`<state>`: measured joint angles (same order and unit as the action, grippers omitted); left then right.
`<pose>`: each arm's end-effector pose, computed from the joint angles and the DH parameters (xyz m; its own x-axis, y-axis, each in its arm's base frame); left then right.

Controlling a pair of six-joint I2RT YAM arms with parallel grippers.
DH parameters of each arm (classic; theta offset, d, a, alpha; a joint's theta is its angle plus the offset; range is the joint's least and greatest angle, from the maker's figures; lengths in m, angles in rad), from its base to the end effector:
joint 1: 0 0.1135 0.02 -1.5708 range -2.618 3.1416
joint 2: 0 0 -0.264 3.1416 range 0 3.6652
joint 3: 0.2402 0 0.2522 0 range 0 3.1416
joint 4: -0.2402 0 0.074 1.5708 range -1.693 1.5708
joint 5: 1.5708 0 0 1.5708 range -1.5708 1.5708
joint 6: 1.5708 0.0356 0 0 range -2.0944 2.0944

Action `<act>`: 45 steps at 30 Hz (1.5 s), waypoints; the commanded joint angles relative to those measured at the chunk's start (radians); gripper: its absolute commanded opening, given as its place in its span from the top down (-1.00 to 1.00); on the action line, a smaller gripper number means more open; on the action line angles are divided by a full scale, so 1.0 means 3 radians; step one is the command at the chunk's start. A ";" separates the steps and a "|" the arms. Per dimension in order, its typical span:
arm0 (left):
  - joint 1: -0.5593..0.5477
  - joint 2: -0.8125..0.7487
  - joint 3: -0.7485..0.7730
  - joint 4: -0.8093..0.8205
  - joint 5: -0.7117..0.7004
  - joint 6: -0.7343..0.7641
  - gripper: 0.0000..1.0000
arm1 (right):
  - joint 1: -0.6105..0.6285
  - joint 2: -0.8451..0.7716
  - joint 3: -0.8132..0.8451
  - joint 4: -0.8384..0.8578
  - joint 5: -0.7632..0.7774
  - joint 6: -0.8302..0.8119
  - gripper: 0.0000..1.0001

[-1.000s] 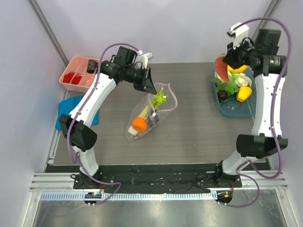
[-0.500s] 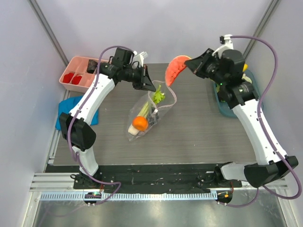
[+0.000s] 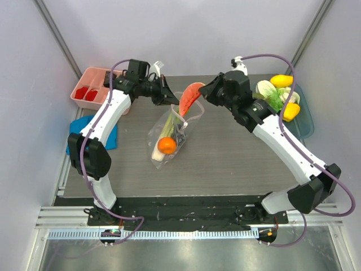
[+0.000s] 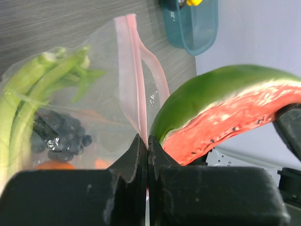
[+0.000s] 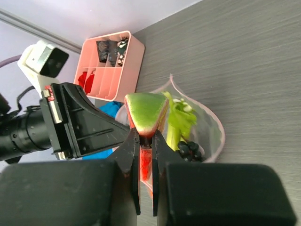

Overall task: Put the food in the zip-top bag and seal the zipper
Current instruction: Place the fake fruit in the zipper food storage bag, then adjust the zipper food storage bag at the center of the board.

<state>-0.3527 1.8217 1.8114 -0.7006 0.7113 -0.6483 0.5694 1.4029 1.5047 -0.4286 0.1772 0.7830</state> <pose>0.3745 -0.1626 0.3608 -0.9264 -0.1464 -0.3468 0.2089 0.5665 -0.7971 0.2702 0.1655 0.4234 -0.4668 0.5256 -0.7112 -0.0858 0.7735 0.6280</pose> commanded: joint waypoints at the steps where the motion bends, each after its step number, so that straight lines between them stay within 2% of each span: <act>1: 0.0045 -0.0233 0.0006 0.0341 0.0206 -0.0166 1.00 | 0.0127 0.0064 -0.0071 -0.0018 0.0141 0.0085 0.99; 10: 0.0051 -0.0310 -0.0158 0.0612 0.0380 -0.0268 1.00 | 0.0178 0.0161 -0.0168 -0.0034 0.0064 0.0172 0.98; 17: 0.0051 -0.0407 -0.0168 0.0770 0.0533 -0.0354 0.99 | 0.0331 0.0237 -0.0235 0.0196 -0.0294 0.0167 0.98; 21: 0.0051 -0.0448 -0.0229 0.0893 0.0666 -0.0482 1.00 | 0.0459 0.0294 -0.0311 0.0523 -0.0789 -0.0037 0.98; 24: 0.0046 -0.0489 -0.0265 0.0929 0.0702 -0.0483 1.00 | 0.0500 0.0345 -0.0255 0.0478 -0.0887 -0.0278 0.58; 25: 0.0046 -0.0509 -0.0275 0.0934 0.0712 -0.0477 0.99 | 0.0500 0.0350 -0.0210 0.0442 -0.0837 -0.0339 0.16; 27: 0.0056 -0.0540 -0.0301 0.0955 0.0738 -0.0472 1.00 | 0.0490 0.0335 -0.0128 0.0315 -0.0785 -0.0574 -0.27; 28: 0.0056 -0.0555 -0.0306 0.0955 0.0743 -0.0472 0.99 | 0.0485 0.0309 -0.0062 0.0279 -0.0785 -0.0631 -0.34; 37: 0.0107 -0.0576 -0.0311 0.0975 0.0866 -0.0493 0.99 | 0.0383 -0.0217 0.0000 -0.0059 -0.0861 -0.1541 -0.56; 40: 0.0107 -0.0571 -0.0337 0.0990 0.0891 -0.0503 1.00 | 0.0266 -0.0380 0.0056 -0.0187 -0.0882 -0.1603 -0.54; 45: 0.0107 -0.0606 -0.0383 0.1021 0.0891 -0.0498 1.00 | 0.0091 -0.0453 0.0052 -0.0564 -0.0642 -0.1500 -0.39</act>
<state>-0.3264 1.7004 1.7046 -0.4675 0.9291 -0.7830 0.6308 1.2976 1.4929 -0.5072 -0.0654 0.3557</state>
